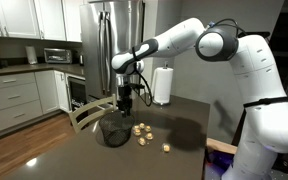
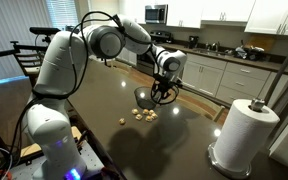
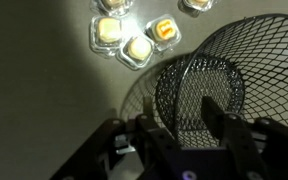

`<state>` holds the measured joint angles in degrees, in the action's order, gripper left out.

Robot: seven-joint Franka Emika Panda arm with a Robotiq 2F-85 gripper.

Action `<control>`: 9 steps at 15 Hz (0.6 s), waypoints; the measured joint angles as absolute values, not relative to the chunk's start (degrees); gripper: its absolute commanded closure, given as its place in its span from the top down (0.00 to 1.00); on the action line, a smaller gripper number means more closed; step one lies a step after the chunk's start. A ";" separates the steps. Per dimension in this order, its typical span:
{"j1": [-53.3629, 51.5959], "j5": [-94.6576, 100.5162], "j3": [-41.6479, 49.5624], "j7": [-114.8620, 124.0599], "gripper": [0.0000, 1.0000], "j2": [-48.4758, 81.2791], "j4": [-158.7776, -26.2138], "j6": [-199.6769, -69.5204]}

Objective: Pour the contents in the black basket on the countertop

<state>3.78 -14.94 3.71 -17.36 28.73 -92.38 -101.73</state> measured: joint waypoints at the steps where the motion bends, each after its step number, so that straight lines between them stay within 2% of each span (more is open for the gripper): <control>1: 3.78 -14.94 3.71 -17.36 0.91 28.73 -92.36 -101.73; 2: 3.78 -14.94 3.69 -17.36 0.98 28.70 -92.34 -101.73; 3: 3.78 -14.94 3.65 -17.36 0.99 28.63 -92.34 -101.72; 9: 3.73 -14.70 2.89 -17.18 1.00 26.99 -92.34 -101.34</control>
<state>3.73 -14.70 2.89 -17.18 26.99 -92.34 -101.34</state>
